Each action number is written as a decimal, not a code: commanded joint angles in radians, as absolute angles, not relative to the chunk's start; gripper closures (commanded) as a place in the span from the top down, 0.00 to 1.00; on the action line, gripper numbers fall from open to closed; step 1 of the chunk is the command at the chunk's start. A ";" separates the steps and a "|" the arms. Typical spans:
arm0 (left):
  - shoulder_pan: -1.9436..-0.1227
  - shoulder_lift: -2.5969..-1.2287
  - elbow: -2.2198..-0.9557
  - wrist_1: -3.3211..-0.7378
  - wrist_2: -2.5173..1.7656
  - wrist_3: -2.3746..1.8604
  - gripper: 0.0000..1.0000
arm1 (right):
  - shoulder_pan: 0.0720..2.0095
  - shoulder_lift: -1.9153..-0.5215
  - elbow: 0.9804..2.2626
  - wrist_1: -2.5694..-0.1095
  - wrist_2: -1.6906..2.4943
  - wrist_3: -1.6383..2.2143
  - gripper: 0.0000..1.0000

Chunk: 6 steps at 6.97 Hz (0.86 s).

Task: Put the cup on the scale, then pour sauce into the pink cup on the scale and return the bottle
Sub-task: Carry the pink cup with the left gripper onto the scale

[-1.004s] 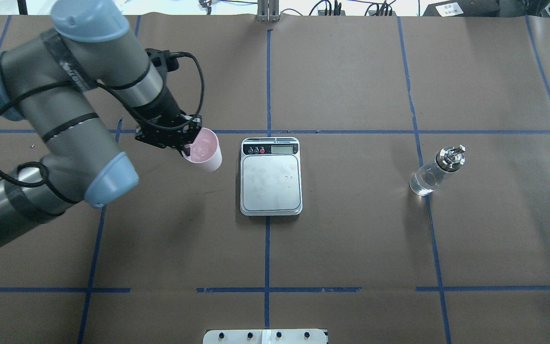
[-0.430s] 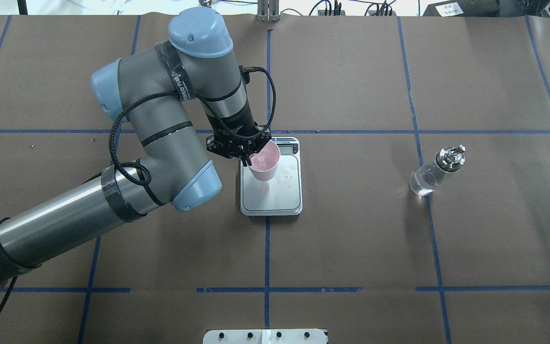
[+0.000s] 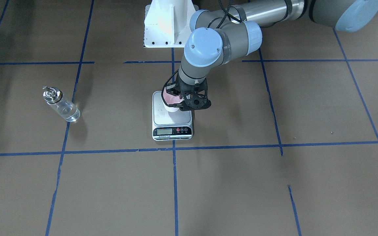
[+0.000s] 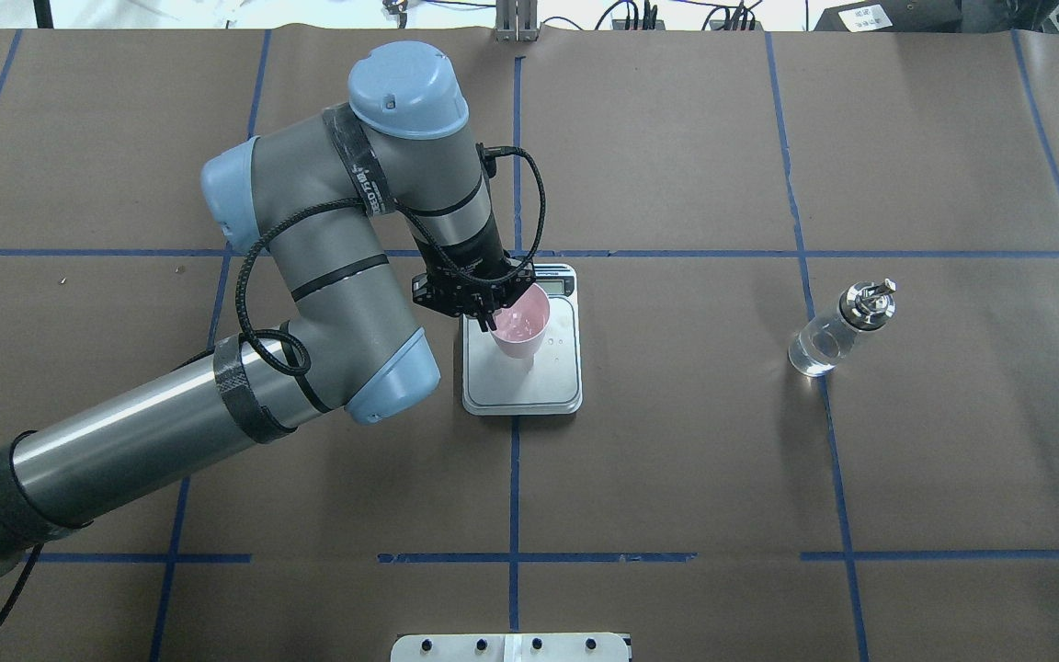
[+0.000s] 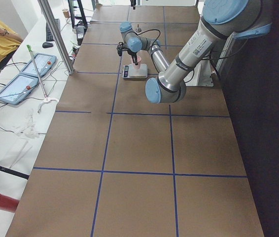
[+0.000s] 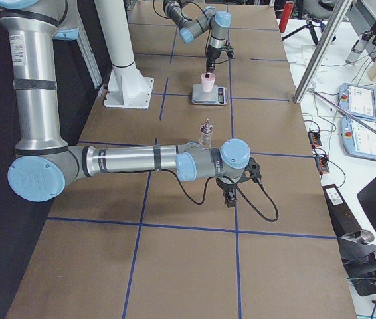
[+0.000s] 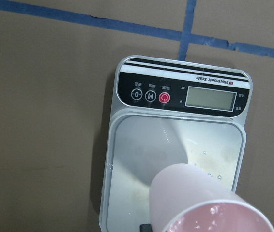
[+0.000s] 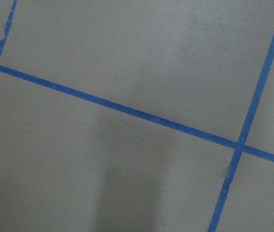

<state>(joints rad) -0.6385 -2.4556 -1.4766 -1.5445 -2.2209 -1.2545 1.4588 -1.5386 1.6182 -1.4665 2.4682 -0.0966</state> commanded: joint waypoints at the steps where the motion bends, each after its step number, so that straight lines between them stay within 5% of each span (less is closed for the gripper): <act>1: -0.637 -2.454 -1.451 -1.591 -2.203 -1.255 0.00 | 1.459 -1.539 1.617 -1.465 2.468 -0.097 1.00; 4: -0.634 -2.453 -1.453 -1.594 -2.203 -1.256 0.00 | 1.459 -1.537 1.615 -1.466 2.468 -0.097 1.00; 5: -0.634 -2.451 -1.453 -1.595 -2.203 -1.256 0.16 | 1.459 -1.537 1.615 -1.465 2.468 -0.097 1.00; 6: -0.632 -2.451 -1.453 -1.595 -2.203 -1.256 0.18 | 1.459 -1.537 1.617 -1.465 2.468 -0.097 1.00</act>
